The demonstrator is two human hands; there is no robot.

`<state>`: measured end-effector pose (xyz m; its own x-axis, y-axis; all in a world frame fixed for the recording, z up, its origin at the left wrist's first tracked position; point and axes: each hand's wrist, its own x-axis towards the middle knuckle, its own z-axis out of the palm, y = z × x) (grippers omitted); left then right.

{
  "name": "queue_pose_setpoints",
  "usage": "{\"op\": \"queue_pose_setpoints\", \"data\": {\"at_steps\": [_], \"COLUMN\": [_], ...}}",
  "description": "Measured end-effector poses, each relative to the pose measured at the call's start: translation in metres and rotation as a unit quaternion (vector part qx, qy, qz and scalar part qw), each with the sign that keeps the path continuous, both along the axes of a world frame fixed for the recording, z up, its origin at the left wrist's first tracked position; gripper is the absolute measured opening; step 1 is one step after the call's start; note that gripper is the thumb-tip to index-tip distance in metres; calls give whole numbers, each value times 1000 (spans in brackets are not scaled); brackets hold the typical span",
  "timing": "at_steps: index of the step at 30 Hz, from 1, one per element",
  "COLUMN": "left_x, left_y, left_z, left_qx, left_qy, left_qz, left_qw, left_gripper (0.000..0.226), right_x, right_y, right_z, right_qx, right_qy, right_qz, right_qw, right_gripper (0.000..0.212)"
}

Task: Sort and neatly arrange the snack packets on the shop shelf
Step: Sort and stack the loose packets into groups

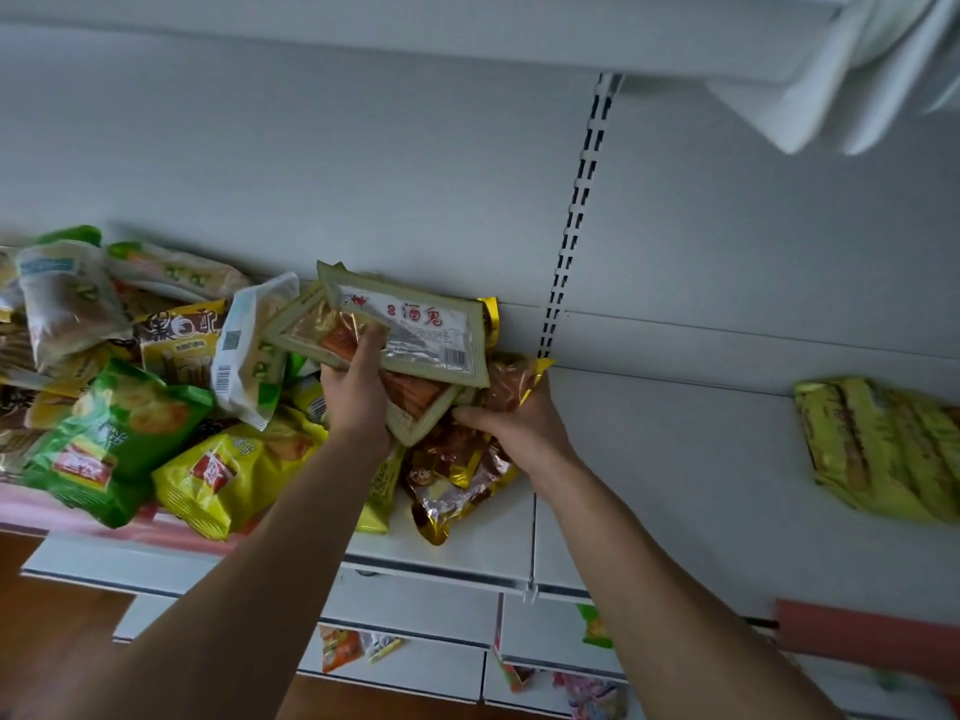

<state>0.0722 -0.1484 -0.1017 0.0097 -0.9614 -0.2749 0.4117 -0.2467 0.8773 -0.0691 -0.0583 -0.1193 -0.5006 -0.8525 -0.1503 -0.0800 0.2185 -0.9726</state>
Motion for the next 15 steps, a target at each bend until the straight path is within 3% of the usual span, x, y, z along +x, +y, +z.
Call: {"op": "queue_pose_setpoints", "data": {"at_steps": [3,6,10,15], "left_x": [-2,-3,-18,-38], "left_y": [1,4,14,21], "left_z": [0,1,6,17], "left_qx": [4,8,22,19], "left_qy": [-6,8,22,37], "left_qz": [8,-3,-22,-27], "left_qw": [1000,1000,999,999], "left_gripper": [32,26,40,27], "right_x": [7,6,-12,-60], "right_y": [-6,-4,13,56], "right_z": [-1,-2,3,11], "right_qx": [24,59,29,17], "right_qy": [59,4,-49,-108], "right_qz": [-37,-74,-106,-209], "right_qw": [997,996,993,972], "right_gripper": [70,61,46,38]}}
